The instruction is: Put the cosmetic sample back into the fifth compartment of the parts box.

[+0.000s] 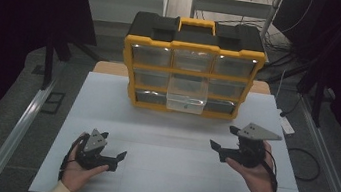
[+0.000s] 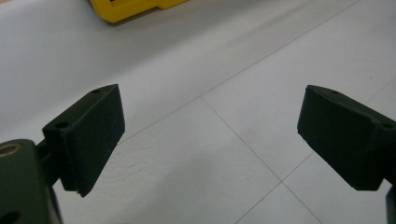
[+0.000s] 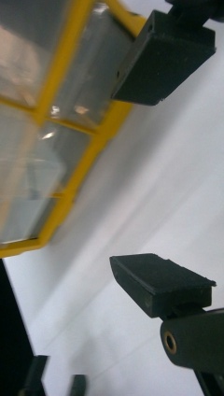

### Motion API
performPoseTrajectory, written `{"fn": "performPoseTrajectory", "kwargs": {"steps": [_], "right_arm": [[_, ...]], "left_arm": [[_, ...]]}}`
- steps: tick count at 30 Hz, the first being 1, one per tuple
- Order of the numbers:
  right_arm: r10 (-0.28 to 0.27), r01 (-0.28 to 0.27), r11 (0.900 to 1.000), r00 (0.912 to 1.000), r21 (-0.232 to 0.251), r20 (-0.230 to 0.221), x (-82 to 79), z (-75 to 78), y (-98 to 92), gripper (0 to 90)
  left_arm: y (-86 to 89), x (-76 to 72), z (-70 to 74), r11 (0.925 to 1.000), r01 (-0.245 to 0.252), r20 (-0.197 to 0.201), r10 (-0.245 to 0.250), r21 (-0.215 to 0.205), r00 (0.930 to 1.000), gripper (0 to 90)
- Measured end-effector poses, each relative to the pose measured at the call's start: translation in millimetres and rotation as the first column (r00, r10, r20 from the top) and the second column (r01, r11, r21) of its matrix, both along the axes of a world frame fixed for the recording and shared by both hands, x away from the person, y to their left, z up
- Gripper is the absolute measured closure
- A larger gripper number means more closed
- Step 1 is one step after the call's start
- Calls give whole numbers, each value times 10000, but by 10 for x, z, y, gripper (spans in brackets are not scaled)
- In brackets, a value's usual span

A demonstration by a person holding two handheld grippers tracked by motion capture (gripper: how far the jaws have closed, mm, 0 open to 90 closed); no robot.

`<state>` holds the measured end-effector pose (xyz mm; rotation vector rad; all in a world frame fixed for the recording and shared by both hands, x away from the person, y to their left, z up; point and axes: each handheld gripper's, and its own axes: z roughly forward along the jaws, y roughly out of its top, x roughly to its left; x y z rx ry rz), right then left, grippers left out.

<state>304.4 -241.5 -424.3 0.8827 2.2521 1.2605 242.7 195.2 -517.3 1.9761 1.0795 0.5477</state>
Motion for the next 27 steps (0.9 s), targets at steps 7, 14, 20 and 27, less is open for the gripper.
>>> {"fn": "performPoseTrajectory", "kwargs": {"steps": [7, 14, 20, 27], "right_arm": [[-433, 433, 9991, 9988, 4, -223, -223, -305, -309, 173], [-947, 943, 9955, 9948, -120, -371, -357, -543, -615, 170], [-1148, 1153, 9933, 9912, 38, -657, -299, -671, -727, 169], [-1317, 1321, 9912, 9895, 20, -591, -294, -690, -758, 170]], "left_arm": [[-1, -12, 0, 10000, 16, -14, -16, -62, 10000, 82], [-10, -3, -16, 10000, 86, -58, -86, -39, 9999, 82], [-14, -3, -28, 9998, 185, -89, -186, -18, 9998, 83], [-14, -6, -24, 9998, 170, -75, -171, -34, 9998, 83]]}}
